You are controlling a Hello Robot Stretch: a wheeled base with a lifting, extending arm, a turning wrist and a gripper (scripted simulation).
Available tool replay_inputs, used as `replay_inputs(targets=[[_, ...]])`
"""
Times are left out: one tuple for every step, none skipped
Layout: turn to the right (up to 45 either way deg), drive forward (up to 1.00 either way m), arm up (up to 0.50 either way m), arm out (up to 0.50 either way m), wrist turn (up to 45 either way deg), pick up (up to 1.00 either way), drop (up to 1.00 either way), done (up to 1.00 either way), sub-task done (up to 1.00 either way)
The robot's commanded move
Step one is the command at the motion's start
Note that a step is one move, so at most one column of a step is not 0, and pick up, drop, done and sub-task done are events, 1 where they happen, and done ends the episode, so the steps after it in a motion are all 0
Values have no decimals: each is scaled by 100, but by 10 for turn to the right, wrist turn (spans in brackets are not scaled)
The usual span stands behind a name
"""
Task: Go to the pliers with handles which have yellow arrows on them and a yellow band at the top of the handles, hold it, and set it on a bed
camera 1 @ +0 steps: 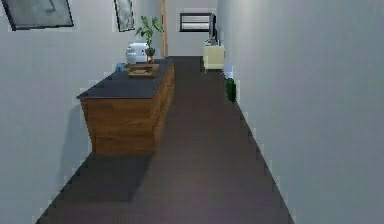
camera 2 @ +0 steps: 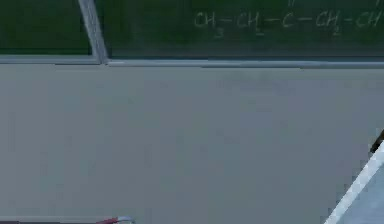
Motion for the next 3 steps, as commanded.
replay_inputs(targets=[[0, 100, 0, 0, 0, 0, 0, 0, 0], [0, 100, 0, 0, 0, 0, 0, 0, 0], [30, 0, 0, 0, 0, 0, 0, 0, 0]])
